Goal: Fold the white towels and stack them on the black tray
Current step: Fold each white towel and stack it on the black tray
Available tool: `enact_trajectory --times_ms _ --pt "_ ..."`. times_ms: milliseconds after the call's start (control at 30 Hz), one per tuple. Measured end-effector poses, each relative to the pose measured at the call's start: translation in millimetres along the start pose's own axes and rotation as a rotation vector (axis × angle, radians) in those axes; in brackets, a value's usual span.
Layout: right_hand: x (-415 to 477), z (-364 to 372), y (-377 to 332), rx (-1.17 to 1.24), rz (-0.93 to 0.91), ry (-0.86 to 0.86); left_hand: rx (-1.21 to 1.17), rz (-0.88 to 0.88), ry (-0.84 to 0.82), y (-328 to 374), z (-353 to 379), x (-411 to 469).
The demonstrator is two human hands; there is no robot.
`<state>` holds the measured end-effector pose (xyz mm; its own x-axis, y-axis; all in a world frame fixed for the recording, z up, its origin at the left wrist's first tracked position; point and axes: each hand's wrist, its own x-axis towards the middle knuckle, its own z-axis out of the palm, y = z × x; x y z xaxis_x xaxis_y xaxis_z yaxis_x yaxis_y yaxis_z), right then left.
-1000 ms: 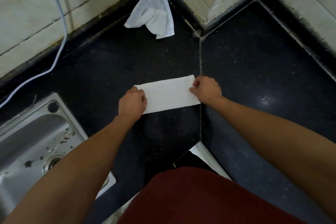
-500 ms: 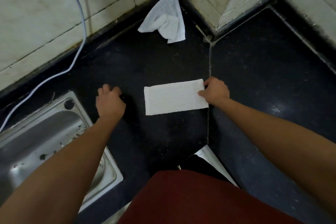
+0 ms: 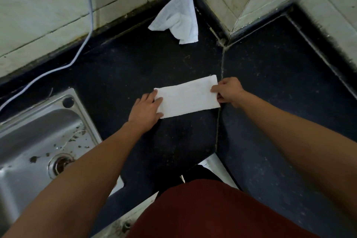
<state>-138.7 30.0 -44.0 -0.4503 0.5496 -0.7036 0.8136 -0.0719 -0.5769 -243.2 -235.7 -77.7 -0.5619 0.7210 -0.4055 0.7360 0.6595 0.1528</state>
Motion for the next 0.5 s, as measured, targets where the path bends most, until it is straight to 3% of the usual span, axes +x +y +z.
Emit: enact_trajectory --times_ms 267,500 --pt "-23.4 85.9 -55.2 -0.059 -0.093 -0.301 -0.211 -0.220 0.219 -25.2 -12.3 -34.0" --pt "-17.7 155.6 -62.7 -0.189 -0.035 -0.296 -0.234 -0.385 0.211 -51.7 -8.2 -72.7"
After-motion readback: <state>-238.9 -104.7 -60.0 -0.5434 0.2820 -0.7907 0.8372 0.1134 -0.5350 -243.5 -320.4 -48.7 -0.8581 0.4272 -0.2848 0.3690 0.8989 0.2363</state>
